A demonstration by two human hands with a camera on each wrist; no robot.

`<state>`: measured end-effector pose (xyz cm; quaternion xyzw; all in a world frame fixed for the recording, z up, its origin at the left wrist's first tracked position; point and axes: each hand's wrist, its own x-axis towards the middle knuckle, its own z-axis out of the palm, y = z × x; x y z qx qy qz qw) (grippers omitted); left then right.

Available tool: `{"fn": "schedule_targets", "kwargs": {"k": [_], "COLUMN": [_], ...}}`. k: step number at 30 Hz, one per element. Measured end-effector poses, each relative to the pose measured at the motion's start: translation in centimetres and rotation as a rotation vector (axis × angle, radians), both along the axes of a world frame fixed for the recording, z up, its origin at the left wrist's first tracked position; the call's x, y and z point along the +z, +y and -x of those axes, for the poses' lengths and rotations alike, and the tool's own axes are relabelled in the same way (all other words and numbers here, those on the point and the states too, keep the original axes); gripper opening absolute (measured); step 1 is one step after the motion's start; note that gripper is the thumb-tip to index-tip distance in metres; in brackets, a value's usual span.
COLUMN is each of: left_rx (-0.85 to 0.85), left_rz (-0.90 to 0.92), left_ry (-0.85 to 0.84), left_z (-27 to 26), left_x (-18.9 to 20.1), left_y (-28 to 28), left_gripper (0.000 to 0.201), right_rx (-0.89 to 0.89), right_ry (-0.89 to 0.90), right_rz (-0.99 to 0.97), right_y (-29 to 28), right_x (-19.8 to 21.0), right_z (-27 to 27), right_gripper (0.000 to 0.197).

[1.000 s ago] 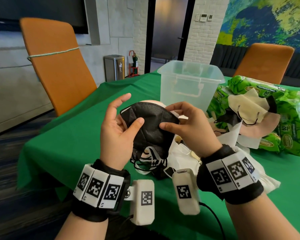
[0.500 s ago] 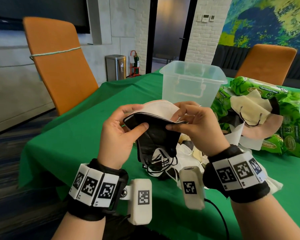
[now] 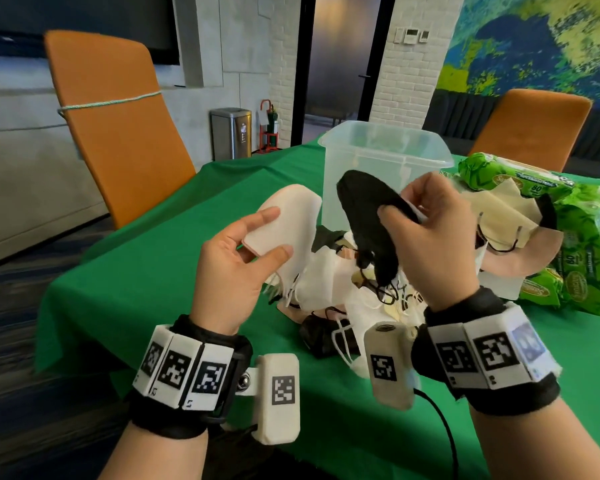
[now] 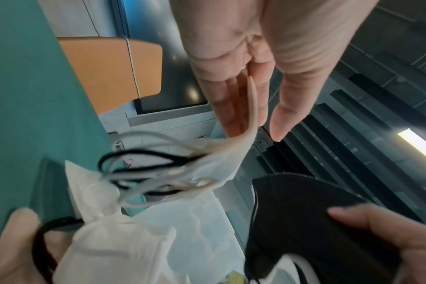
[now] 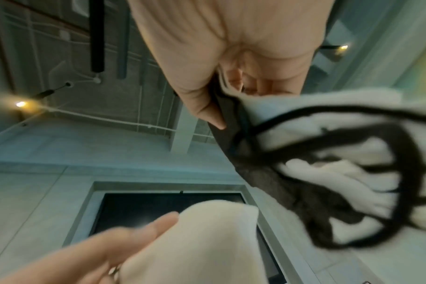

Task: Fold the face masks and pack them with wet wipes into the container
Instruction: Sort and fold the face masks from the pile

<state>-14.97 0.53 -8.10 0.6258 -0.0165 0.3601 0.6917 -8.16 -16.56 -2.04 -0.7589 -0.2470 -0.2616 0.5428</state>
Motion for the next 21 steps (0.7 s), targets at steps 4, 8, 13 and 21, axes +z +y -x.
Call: {"fn": "schedule_targets", "kwargs": {"k": [4,8,13,21], "left_rx": [-0.055,-0.152,-0.019,-0.101], "left_rz": [-0.007,0.059,-0.101,-0.183], "left_ry": [-0.008,-0.052,0.002,0.014], "left_z": [0.3,0.4,0.2,0.2], "left_x": [0.5,0.6,-0.1,-0.4], "left_y": [-1.1,-1.1,-0.5,-0.7], "left_gripper": [0.03,0.056,0.042,0.036], "right_rx": [0.106,0.431,0.575,0.311], "right_ry": [-0.077,0.019,0.133,-0.122], "right_rz": [0.224,0.346,0.349,0.584], "right_y": [2.4,3.4,2.6,2.7], "right_x": [-0.8,-1.2,-0.8,-0.4], "right_z": [1.6,2.2,0.9,-0.5], "right_gripper": [0.023,0.026,0.042,0.032]}}
